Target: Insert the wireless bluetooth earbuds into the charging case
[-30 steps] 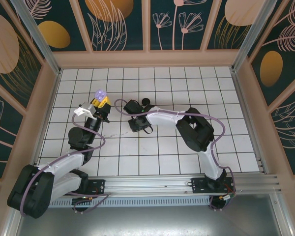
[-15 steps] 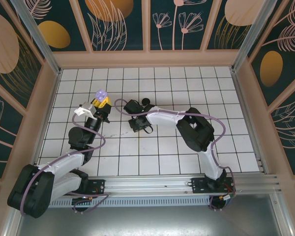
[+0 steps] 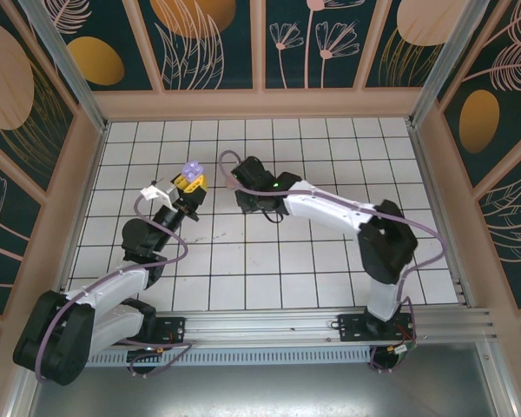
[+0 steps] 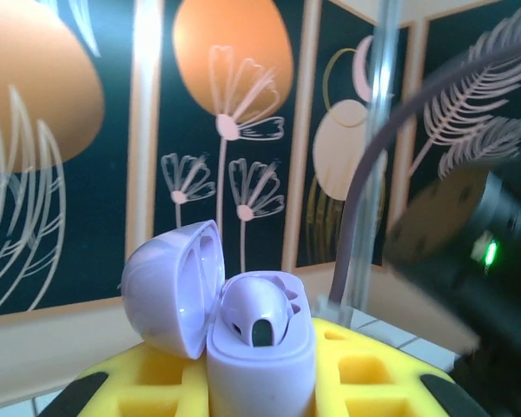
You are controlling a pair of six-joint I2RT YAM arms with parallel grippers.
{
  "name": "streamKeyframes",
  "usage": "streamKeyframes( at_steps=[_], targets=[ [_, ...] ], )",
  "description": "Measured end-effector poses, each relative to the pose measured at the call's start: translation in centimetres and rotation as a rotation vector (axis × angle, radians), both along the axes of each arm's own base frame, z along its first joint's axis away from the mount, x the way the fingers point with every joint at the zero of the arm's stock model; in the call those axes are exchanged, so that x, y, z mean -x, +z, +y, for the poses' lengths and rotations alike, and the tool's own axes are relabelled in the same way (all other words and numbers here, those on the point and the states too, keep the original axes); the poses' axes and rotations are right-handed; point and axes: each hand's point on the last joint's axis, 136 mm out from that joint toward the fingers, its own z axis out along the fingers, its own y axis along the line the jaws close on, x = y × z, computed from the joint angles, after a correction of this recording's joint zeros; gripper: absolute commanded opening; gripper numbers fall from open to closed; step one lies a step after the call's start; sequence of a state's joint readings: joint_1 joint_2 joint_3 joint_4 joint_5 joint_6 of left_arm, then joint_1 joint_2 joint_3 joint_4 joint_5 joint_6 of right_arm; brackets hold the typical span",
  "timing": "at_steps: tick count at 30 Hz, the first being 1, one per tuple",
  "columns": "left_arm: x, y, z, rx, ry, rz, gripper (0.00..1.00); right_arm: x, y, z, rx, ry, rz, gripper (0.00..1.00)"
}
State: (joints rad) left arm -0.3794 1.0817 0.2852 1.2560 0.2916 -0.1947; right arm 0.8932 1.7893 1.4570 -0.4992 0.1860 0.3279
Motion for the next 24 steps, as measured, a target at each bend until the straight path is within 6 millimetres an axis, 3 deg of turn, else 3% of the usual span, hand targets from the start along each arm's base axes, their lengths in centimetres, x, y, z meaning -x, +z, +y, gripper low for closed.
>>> streamKeyframes(
  at_steps=[6, 14, 19, 24],
  targets=[
    [1.1, -0.1, -1.4, -0.054, -0.088, -0.034, 0.00, 0.3, 8.2, -1.9, -0.123, -0.048, -0.137, 0.17],
    [2.3, -1.2, -4.1, -0.134, -0.204, -0.044, 0.00, 2.4, 16.8, -4.4, -0.314, -0.052, -0.280, 0.18],
    [2.4, -1.7, -6.2, -0.171, -0.272, -0.033, 0.00, 4.4, 20.1, -4.4, -0.432, -0.004, -0.337, 0.18],
    [2.1, -2.3, -7.7, -0.186, -0.309, -0.010, 0.00, 6.4, 21.0, -2.7, -0.486, 0.068, -0.355, 0.18]
  ],
)
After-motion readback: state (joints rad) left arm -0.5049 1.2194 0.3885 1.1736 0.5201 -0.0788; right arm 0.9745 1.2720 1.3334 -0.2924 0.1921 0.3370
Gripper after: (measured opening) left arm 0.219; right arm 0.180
